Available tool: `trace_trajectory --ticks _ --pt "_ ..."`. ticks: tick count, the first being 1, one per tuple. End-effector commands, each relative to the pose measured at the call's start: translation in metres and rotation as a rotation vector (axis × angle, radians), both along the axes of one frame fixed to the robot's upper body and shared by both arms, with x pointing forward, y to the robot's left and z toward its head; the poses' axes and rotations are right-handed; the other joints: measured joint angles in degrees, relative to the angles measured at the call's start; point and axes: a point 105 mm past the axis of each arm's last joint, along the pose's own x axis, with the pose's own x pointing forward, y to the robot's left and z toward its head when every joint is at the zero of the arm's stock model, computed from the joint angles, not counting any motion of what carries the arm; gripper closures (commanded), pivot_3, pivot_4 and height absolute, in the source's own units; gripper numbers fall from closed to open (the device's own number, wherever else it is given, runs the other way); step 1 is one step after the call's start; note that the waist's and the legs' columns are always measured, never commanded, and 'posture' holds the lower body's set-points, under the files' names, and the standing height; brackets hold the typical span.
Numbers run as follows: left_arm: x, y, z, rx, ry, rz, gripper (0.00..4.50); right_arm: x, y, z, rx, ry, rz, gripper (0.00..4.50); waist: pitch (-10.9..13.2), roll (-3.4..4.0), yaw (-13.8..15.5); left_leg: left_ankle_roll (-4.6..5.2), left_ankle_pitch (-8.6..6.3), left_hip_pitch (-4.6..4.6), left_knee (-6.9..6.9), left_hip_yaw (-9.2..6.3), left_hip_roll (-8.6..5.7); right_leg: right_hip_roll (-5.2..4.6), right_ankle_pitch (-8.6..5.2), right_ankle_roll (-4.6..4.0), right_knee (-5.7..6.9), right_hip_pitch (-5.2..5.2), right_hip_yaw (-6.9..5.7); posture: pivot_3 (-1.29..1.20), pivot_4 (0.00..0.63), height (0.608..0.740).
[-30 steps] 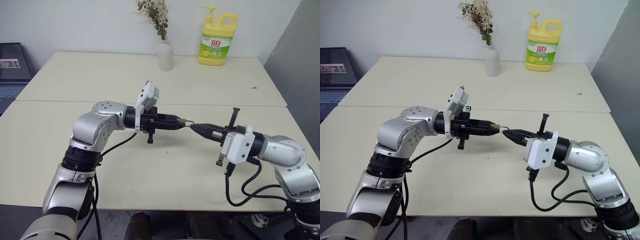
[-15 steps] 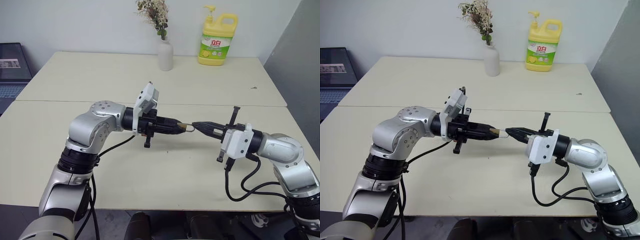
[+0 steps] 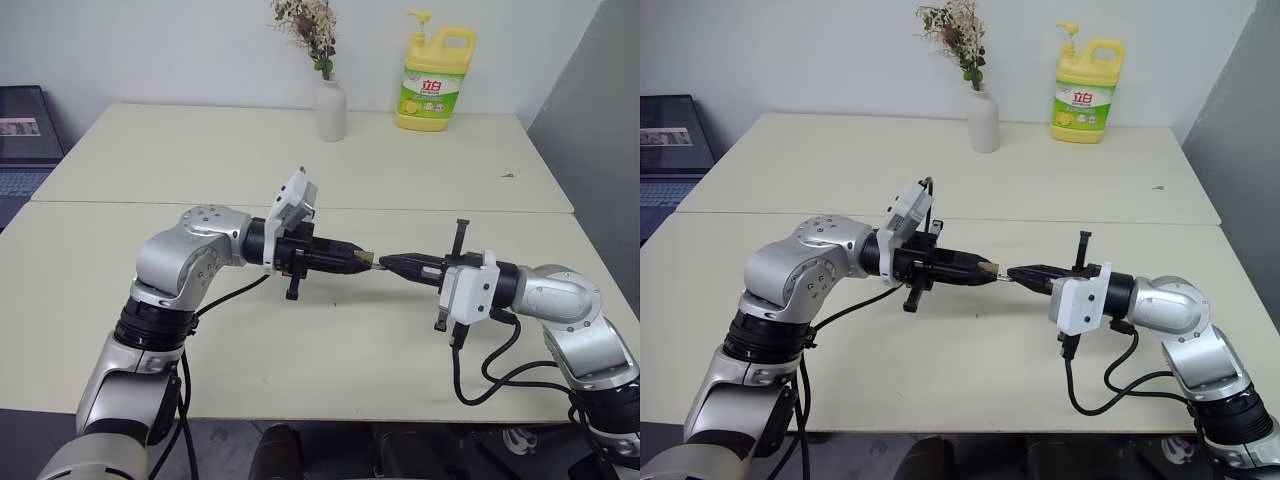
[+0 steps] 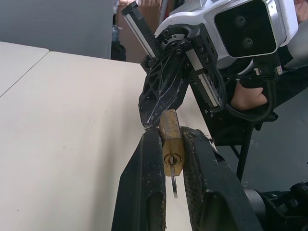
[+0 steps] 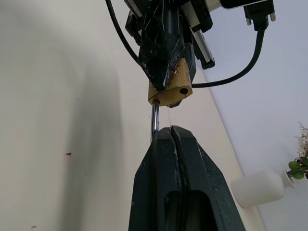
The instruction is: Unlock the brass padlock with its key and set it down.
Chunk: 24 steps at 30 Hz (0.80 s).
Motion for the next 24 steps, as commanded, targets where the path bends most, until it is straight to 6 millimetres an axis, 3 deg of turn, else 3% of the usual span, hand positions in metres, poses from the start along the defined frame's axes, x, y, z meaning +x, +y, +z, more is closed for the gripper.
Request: trace_trajectory --ticks 1,24 --pt "-0.0067 -0.0013 0.0113 -0.020 -0.048 -0.032 4.33 -0.0048 0.0013 0.0052 0.006 -0.016 0.027 4.50 0.0 0.00 0.0 0.00 0.00 0.00 0.00 0.00 0.00 0.00 0.00 0.00 0.00 0.00 0.00 0.00 0.150 0.740" --pt "-0.0129 0.0006 0.0107 -0.013 -0.021 -0.060 4.33 -0.0011 0.0035 -0.0003 0.024 0.058 0.027 4.50 0.0 0.00 0.0 0.00 0.00 0.00 0.00 0.00 0.00 0.00 0.00 0.00 0.00 0.00 0.00 0.00 0.150 0.740"
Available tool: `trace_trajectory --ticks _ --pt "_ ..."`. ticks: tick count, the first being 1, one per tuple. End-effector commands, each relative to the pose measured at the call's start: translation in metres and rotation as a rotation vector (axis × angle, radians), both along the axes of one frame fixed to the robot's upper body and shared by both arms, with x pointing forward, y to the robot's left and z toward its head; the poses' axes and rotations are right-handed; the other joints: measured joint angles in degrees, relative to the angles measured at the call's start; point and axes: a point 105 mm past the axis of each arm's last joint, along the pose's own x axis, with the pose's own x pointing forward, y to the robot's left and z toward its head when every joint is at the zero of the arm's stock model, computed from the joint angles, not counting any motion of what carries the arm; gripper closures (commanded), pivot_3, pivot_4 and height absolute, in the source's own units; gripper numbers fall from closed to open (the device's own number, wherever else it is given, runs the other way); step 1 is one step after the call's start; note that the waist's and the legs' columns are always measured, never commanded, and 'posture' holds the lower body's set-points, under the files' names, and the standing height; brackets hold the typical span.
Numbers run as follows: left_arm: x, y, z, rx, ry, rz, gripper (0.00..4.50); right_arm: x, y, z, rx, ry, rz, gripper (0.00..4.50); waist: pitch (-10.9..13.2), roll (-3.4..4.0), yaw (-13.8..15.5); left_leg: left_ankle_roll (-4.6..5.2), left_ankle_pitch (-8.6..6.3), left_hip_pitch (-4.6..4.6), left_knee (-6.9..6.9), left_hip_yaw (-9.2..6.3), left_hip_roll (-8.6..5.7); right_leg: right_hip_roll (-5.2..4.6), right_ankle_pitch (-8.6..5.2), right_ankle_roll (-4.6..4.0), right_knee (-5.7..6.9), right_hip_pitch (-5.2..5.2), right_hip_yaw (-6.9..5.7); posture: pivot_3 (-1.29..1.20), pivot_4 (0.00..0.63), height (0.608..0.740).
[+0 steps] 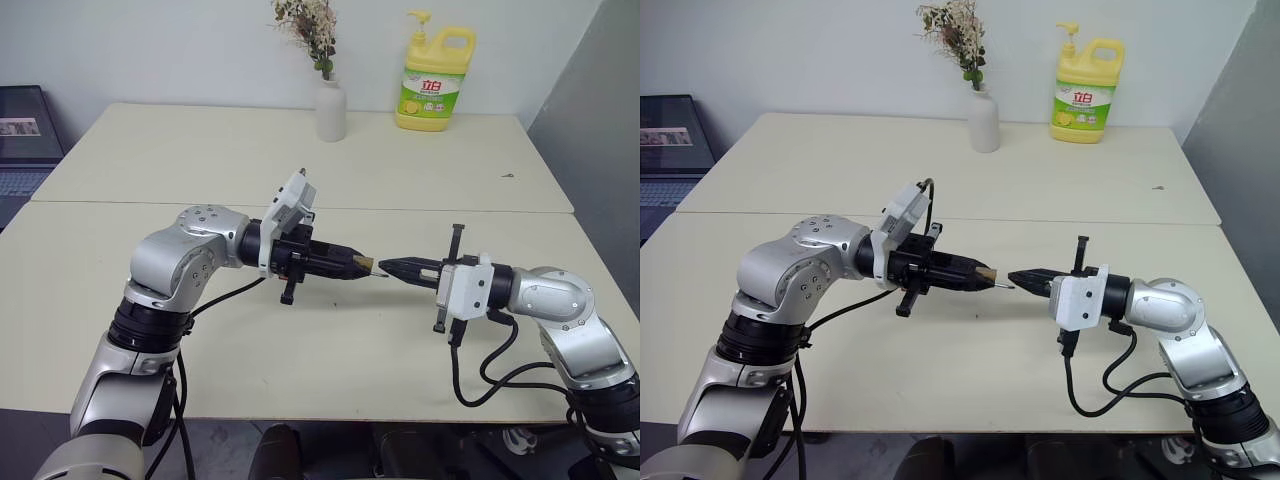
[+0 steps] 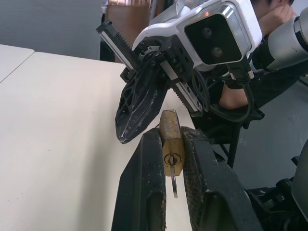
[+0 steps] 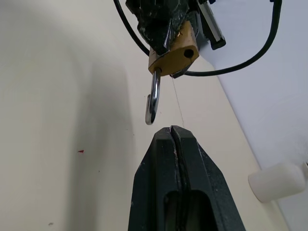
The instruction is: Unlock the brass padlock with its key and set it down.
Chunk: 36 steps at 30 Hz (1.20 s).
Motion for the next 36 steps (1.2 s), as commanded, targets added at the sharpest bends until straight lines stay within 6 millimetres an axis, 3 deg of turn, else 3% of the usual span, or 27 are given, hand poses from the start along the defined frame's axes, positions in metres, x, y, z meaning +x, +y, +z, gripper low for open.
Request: trace_trajectory --ticks 1,25,31,33,36 --pt "-0.005 0.000 0.007 -0.012 -0.034 -0.016 4.33 -0.005 0.003 0.007 0.016 -0.017 0.029 4.50 0.0 0.00 0.0 0.00 0.00 0.00 0.00 0.00 0.00 0.00 0.00 0.00 0.00 0.00 0.00 0.00 0.150 0.740" --pt "0.001 -0.001 0.007 -0.015 -0.040 0.010 4.33 -0.014 0.005 0.003 0.014 0.033 0.044 4.50 0.0 0.00 0.0 0.00 0.00 0.00 0.00 -0.01 0.00 0.00 0.00 0.00 0.00 0.00 0.00 0.00 0.150 0.740" --pt "0.005 0.003 0.002 -0.018 -0.012 0.070 4.33 -0.012 -0.018 -0.011 -0.056 0.147 -0.055 4.50 0.0 0.00 0.0 0.00 0.00 -0.02 0.00 -0.01 0.00 0.00 0.00 0.00 -0.01 0.00 0.00 0.00 0.150 0.740" --pt "0.007 0.005 -0.002 -0.020 0.010 0.102 4.33 -0.012 -0.028 -0.007 -0.042 0.176 -0.099 4.15 0.0 0.00 0.0 0.00 0.00 -0.01 0.00 0.00 0.00 0.00 0.00 0.00 -0.02 0.00 0.01 0.00 0.150 0.740" --pt "0.008 0.007 -0.010 -0.006 0.015 0.138 4.33 -0.020 -0.035 -0.001 -0.029 0.234 -0.119 3.27 0.0 0.00 -0.1 0.00 0.00 0.00 0.00 -0.01 0.01 0.00 0.00 0.01 -0.01 0.00 0.01 0.00 0.150 0.740"
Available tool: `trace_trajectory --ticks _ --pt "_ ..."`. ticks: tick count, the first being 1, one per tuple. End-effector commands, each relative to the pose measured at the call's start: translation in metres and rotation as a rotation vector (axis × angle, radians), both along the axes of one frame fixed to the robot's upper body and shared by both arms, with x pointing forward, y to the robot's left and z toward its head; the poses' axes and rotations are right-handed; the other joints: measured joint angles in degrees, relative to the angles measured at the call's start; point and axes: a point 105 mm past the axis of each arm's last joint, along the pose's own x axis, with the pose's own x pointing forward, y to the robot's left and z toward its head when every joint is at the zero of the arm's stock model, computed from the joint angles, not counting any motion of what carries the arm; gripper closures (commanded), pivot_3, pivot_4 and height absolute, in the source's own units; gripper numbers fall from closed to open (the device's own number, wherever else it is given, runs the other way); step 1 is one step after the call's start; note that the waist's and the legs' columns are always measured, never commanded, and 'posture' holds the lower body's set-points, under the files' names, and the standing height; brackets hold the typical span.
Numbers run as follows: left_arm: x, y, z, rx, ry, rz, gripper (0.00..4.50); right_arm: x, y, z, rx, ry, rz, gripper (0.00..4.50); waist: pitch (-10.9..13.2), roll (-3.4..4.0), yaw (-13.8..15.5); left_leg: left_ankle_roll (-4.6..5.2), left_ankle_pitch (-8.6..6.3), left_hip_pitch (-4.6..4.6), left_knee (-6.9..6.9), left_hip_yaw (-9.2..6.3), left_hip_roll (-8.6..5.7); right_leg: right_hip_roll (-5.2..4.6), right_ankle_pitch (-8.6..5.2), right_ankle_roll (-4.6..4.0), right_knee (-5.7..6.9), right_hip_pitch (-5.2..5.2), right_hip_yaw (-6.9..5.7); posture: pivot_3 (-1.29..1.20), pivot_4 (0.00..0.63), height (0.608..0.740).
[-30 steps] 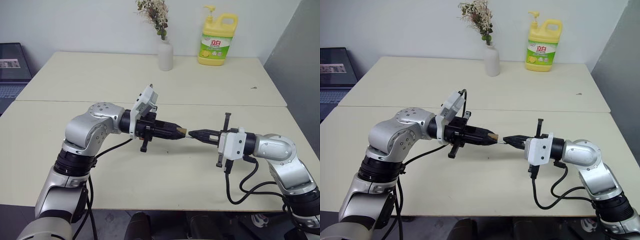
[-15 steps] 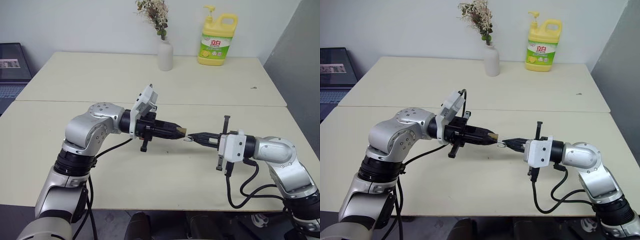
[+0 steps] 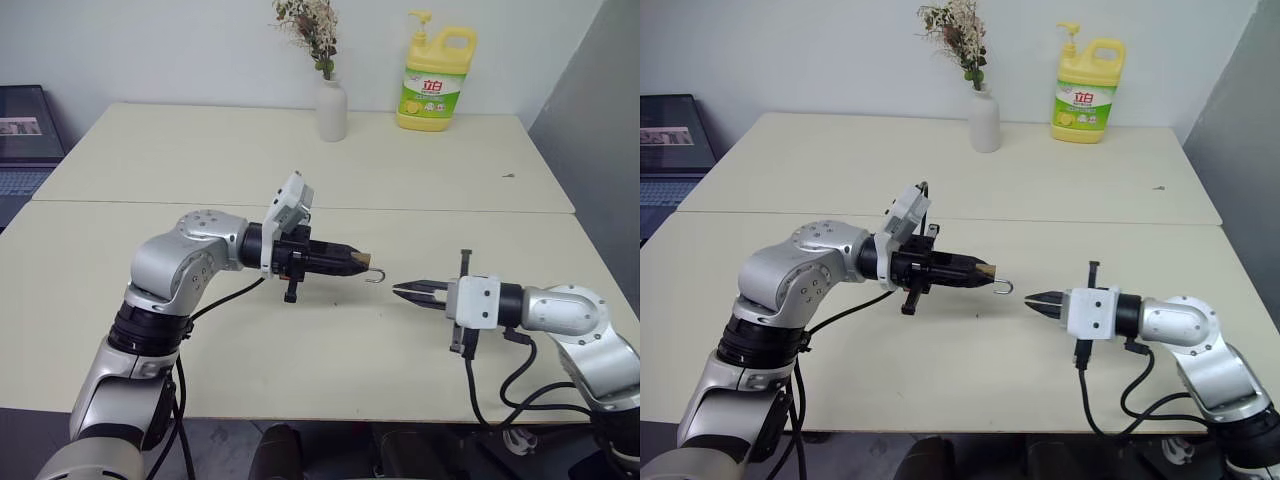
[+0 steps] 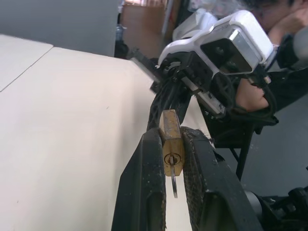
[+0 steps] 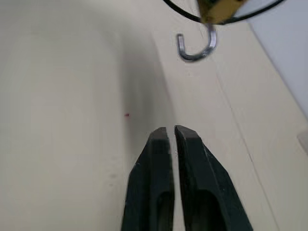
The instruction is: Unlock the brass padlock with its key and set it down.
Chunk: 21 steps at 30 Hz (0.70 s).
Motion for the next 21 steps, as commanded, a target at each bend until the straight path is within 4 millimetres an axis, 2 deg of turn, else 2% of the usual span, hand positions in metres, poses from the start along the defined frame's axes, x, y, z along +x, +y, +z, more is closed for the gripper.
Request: trace_trajectory --ticks 1,6,9,14,21 --pt "-0.001 0.002 0.005 -0.008 -0.035 0.032 4.33 -0.014 -0.003 0.022 0.036 0.016 0.005 2.90 0.0 0.00 0.0 0.00 0.00 0.00 0.00 -0.02 0.00 0.00 0.00 0.00 0.00 0.00 -0.01 0.00 0.150 0.740" --pt "0.000 0.000 -0.018 0.022 0.018 0.082 4.33 -0.029 -0.002 0.030 0.039 0.088 0.009 1.17 0.0 0.00 0.1 0.00 0.00 0.00 0.00 -0.08 -0.01 0.01 -0.14 0.24 -0.01 0.03 -0.04 0.00 0.150 0.740" --pt "0.009 -0.003 -0.035 0.038 0.063 0.164 4.33 -0.031 0.004 0.024 0.033 0.120 0.011 0.09 0.0 -0.01 0.1 0.00 0.00 0.00 0.01 -0.11 -0.01 0.01 -0.14 0.25 -0.01 0.04 -0.07 0.00 0.150 0.740" --pt "0.022 -0.005 -0.059 0.094 0.083 0.268 4.33 -0.036 0.012 0.014 0.021 0.171 0.026 0.07 0.0 -0.02 0.1 0.00 0.00 0.00 0.02 -0.12 -0.03 0.01 -0.14 0.27 -0.02 0.06 -0.06 0.00 0.150 0.740" --pt "0.023 -0.009 -0.070 0.105 0.140 0.256 4.33 -0.036 0.015 0.006 0.009 0.202 0.039 0.07 0.0 -0.02 0.1 0.01 0.00 0.00 0.01 -0.14 -0.04 0.01 -0.15 0.27 -0.03 0.06 -0.07 0.00 0.150 0.740"
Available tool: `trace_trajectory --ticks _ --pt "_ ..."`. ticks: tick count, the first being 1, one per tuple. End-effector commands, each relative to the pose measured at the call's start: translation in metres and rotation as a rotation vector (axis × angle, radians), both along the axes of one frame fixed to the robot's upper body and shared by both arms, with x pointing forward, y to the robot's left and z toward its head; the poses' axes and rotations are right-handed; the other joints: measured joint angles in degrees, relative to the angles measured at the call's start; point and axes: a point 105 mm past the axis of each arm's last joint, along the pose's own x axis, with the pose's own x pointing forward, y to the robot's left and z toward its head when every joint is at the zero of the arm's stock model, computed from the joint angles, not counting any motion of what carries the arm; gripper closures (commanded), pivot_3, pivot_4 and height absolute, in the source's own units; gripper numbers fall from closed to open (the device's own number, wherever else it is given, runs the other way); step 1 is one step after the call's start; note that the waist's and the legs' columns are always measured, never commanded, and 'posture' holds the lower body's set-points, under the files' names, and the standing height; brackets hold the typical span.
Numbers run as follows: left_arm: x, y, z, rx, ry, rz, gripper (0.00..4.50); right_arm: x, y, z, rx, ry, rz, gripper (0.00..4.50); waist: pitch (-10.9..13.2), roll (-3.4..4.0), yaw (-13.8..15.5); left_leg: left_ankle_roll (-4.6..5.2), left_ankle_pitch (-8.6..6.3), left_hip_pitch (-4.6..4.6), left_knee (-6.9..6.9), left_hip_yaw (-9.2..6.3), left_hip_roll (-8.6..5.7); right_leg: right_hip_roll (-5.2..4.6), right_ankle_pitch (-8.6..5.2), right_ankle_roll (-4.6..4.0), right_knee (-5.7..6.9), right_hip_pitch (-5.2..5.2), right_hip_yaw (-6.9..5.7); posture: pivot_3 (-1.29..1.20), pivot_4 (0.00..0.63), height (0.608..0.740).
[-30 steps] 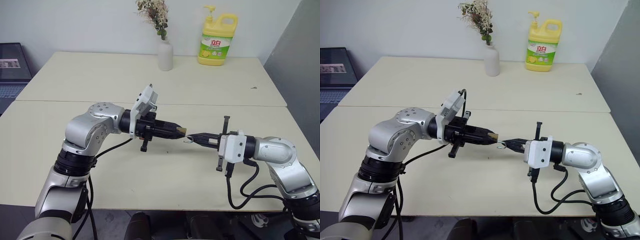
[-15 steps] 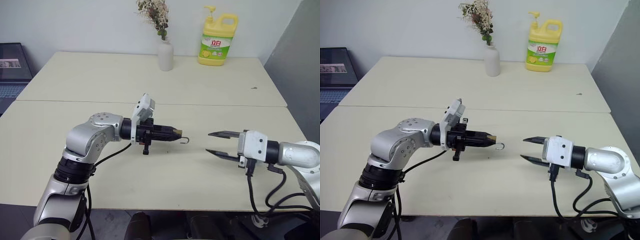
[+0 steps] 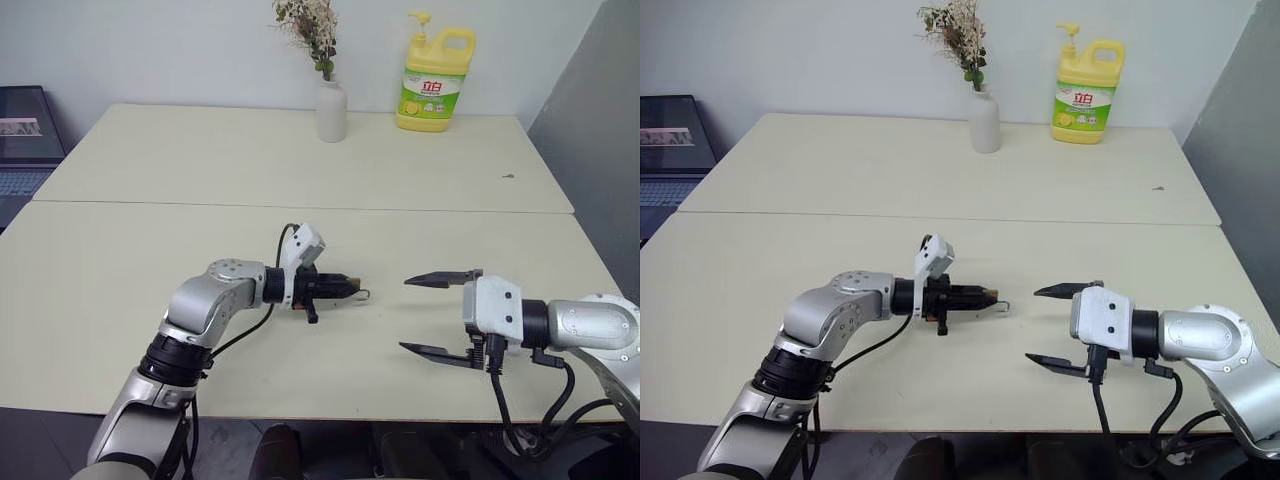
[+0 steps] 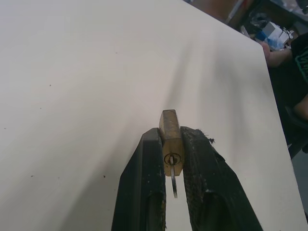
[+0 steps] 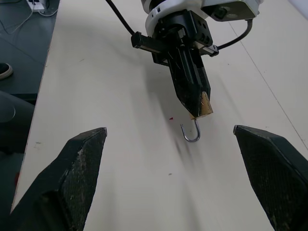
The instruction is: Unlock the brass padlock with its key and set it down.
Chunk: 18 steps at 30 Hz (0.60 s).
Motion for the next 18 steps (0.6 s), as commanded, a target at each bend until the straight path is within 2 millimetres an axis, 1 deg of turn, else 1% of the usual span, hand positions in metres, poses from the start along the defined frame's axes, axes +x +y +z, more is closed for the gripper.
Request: trace_trajectory --ticks 1,5,6,9,10,14,16,17,18 --pt "0.002 -0.004 0.002 -0.012 -0.002 -0.008 4.33 -0.001 0.003 0.004 -0.002 -0.026 0.014 0.07 0.0 0.00 0.0 0.00 0.00 0.00 0.00 0.00 0.00 0.00 0.00 0.00 0.00 0.00 0.00 0.00 0.150 0.740" --pt "0.011 -0.003 -0.003 -0.010 0.013 0.027 4.33 0.001 0.003 0.003 -0.008 -0.026 0.014 0.07 0.0 0.00 0.0 0.00 0.00 0.00 0.00 -0.01 0.00 0.00 0.00 0.00 0.00 0.00 -0.01 0.00 0.150 0.740" --pt "0.013 -0.003 -0.004 -0.009 0.012 0.034 3.60 0.001 0.003 0.002 -0.009 -0.026 0.013 0.07 0.0 0.00 0.0 0.00 0.00 0.00 0.00 -0.01 0.00 0.00 0.00 0.00 0.00 0.00 -0.01 0.00 0.150 0.740" --pt "0.020 -0.002 -0.007 0.001 0.005 0.054 2.71 0.001 0.003 0.001 -0.009 -0.020 0.013 0.07 0.0 0.00 0.0 0.00 0.00 0.00 0.00 -0.01 -0.01 0.00 0.00 0.00 0.00 0.00 -0.01 0.00 0.150 0.740" --pt "0.022 -0.002 -0.007 0.002 -0.001 0.059 2.34 0.001 0.003 0.001 -0.011 -0.018 0.014 0.07 0.0 0.00 0.0 0.00 0.00 0.00 0.00 -0.02 -0.01 0.00 0.00 0.00 0.00 0.00 -0.01 0.00 0.150 0.740" --pt "0.025 0.002 -0.003 0.016 -0.037 0.039 1.13 0.001 0.002 0.001 -0.016 -0.013 0.012 0.07 0.0 0.00 0.0 0.00 0.00 -0.01 0.00 -0.02 -0.02 0.00 0.00 0.00 -0.01 0.00 0.00 0.00 0.150 0.740" --pt "0.027 0.005 0.000 0.014 -0.057 0.041 0.45 0.000 0.001 0.000 -0.018 -0.010 0.012 0.07 0.0 0.00 0.0 0.00 0.00 -0.01 -0.01 -0.03 -0.01 0.01 0.00 0.00 -0.01 0.00 -0.01 0.00 0.150 0.740" --pt "0.028 0.007 0.003 0.014 -0.090 0.047 0.19 0.000 0.001 0.000 -0.020 -0.008 0.011 0.07 0.0 0.00 0.0 0.00 0.00 -0.01 -0.01 -0.03 -0.01 0.01 0.00 0.00 -0.01 0.00 -0.01 0.00 0.150 0.740" --pt "0.035 0.012 0.011 0.014 -0.156 0.083 0.19 0.001 0.000 -0.001 -0.022 -0.008 0.005 0.07 0.0 0.00 0.0 0.00 0.00 -0.01 -0.01 -0.03 -0.01 0.01 0.00 0.00 -0.01 0.00 -0.01 0.00 0.150 0.740"
